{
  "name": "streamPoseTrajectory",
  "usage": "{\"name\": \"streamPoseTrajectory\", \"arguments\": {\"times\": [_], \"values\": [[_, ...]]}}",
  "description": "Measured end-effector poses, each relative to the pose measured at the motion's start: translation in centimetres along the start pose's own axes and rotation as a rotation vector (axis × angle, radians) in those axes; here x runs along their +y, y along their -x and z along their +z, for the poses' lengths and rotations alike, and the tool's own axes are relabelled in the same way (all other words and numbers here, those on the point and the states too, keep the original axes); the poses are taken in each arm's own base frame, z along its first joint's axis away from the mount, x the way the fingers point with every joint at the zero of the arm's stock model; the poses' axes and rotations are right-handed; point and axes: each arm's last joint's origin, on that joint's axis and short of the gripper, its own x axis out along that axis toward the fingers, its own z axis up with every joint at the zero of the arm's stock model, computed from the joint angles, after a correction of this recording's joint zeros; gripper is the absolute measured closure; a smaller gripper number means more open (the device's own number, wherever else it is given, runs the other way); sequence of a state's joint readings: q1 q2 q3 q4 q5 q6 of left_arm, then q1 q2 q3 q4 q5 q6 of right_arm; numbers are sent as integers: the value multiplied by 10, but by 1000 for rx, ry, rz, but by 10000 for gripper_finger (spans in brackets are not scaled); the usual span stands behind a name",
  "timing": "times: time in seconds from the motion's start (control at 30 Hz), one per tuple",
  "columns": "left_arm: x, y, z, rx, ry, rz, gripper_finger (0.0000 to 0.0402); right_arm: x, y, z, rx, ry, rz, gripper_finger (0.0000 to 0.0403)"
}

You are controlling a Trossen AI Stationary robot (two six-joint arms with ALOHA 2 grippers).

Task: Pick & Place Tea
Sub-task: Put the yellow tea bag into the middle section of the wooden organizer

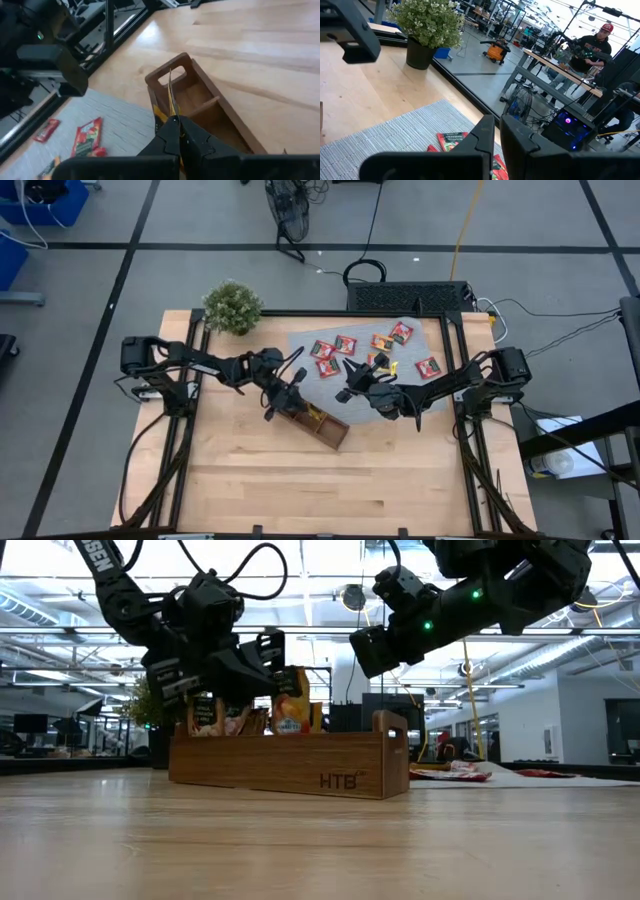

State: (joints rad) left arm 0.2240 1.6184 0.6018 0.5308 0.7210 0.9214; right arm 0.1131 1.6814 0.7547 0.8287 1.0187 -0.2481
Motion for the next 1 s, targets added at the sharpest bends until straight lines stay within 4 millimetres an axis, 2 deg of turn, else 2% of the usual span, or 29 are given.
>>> {"name": "streamPoseTrajectory", "arguments": {"times": [0.27, 0.63, 1.0], "values": [[-2, 0, -3, 69, -2, 18, 383, 0, 0, 0, 0, 2, 0, 385], [0, -1, -1, 59, 21, 32, 394, 0, 0, 0, 0, 3, 0, 385], [1, -1, 0, 49, 147, 46, 332, 0, 0, 0, 1, 5, 1, 385]]}}
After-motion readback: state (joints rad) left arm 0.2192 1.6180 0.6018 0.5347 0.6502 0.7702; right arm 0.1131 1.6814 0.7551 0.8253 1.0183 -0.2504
